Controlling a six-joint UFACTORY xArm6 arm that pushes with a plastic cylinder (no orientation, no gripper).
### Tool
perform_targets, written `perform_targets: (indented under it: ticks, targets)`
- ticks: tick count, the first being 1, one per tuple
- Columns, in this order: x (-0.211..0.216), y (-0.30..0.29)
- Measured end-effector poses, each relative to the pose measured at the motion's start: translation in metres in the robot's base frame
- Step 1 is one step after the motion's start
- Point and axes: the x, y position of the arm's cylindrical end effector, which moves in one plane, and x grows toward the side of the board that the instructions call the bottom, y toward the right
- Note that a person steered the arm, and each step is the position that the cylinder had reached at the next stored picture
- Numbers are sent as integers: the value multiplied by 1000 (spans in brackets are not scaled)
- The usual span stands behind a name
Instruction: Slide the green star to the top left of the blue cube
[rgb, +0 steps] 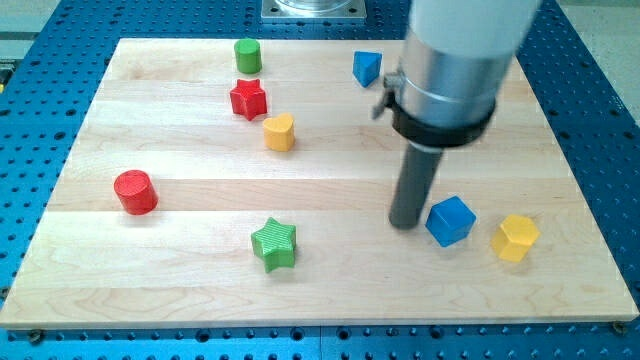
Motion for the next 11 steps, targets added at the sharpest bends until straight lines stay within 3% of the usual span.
perform_targets:
  ticks: [1, 2, 3, 4, 5, 6, 7, 8, 9, 10, 11]
  targets:
    - [13, 46]
    - [24, 51]
    - [50, -34]
    - [113, -112]
    - [73, -207]
    - [35, -150]
    - [34, -32]
    - [23, -80]
    - [54, -128]
    - [92, -83]
    - [85, 3]
